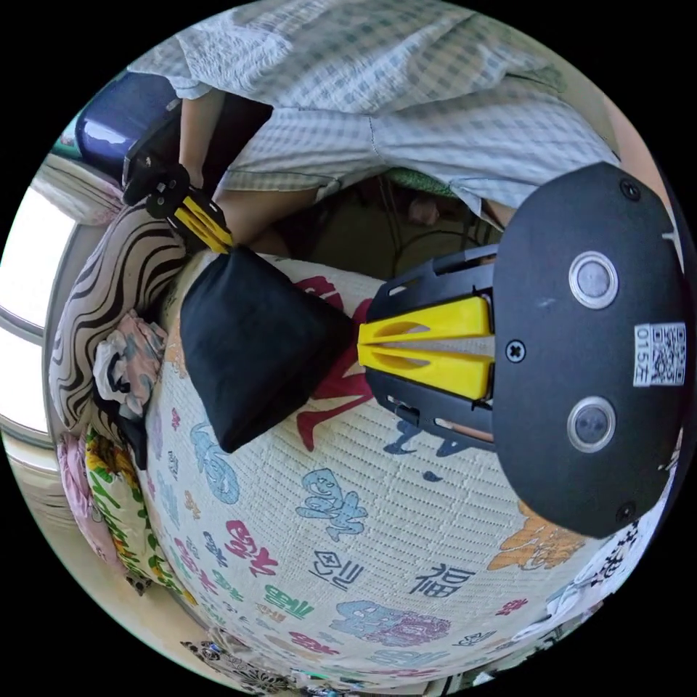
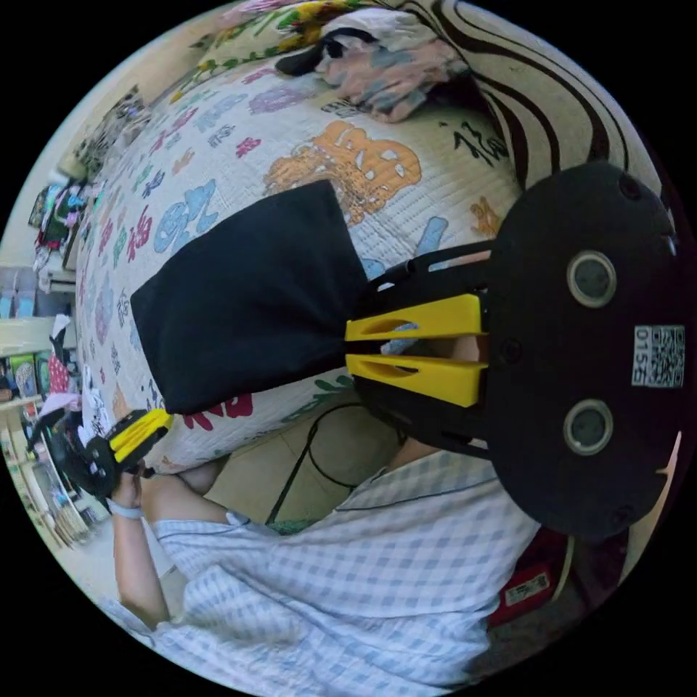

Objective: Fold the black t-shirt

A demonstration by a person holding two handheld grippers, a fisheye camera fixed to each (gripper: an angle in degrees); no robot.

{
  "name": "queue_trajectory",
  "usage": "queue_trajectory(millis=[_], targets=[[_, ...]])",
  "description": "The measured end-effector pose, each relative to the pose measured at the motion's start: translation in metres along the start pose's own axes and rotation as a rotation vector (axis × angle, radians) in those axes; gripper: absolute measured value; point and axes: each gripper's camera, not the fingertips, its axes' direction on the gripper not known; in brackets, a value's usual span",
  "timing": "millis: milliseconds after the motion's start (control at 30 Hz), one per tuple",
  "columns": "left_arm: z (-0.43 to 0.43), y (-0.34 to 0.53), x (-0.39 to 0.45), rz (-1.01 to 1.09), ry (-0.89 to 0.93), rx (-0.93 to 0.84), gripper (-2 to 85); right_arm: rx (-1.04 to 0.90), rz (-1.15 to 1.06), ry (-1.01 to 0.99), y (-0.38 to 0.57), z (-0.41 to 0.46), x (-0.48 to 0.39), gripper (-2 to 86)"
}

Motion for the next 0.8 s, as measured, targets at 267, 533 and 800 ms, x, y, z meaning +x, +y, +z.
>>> queue_trajectory(millis=[267,533,800], targets=[[-0.082,-0.006,-0.056,-0.317,0.321,0.24,0.4,0.287,0.422,-0.423,0.041,-0.017,0.076,1.0],[-0.022,-0.065,-0.094,-0.431,0.524,0.103,-0.8,0.162,0.516,-0.631,-0.022,0.076,0.136,-0.6],[-0.066,-0.025,-0.123,-0.478,0.494,0.024,0.4,0.137,0.481,-0.727,-0.036,0.103,0.148,0.7]])
